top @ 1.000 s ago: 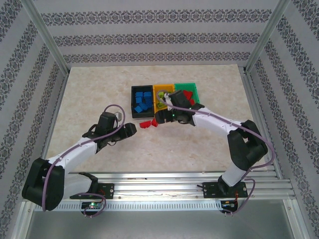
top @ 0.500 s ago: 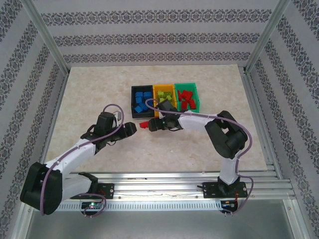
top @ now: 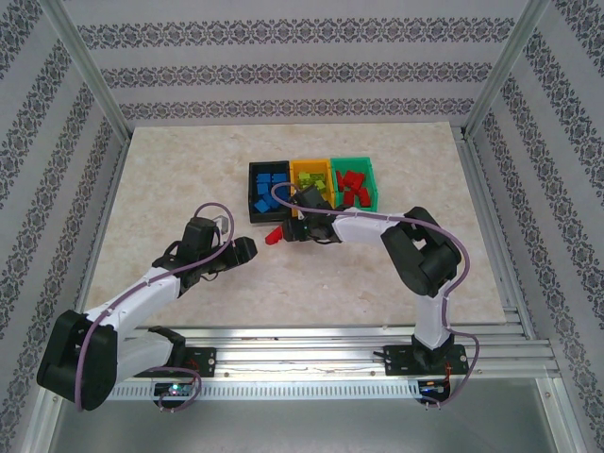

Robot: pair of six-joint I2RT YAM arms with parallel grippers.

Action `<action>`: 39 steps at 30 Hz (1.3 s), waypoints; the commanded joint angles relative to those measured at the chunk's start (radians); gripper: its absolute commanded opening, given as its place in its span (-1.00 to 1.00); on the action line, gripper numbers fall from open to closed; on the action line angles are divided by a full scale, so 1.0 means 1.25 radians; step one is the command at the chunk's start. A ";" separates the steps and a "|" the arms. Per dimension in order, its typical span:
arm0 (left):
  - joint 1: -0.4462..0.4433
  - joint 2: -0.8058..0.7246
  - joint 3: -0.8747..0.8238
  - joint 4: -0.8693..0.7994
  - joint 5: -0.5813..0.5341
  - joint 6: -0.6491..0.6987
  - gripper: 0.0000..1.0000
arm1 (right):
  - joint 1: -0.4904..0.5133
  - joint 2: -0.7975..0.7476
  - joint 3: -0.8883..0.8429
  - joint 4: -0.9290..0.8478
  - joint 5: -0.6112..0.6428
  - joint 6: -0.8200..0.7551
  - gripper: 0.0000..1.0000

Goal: Sort the legos into containers by color
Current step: Pick up the lego from the center of the table, then place the lego in the container, then pick up the lego from the center of the table.

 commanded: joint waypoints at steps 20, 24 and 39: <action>-0.028 0.336 0.267 -0.074 0.085 0.101 0.40 | -0.221 -0.317 -0.159 0.014 -0.027 -0.013 -0.30; -0.055 0.434 0.371 -0.127 0.088 0.142 0.37 | -0.284 -0.254 -0.084 -0.001 -0.039 -0.023 -0.22; -0.089 0.584 0.577 -0.337 -0.048 0.283 0.38 | -0.321 -0.282 -0.142 -0.023 -0.075 -0.052 0.47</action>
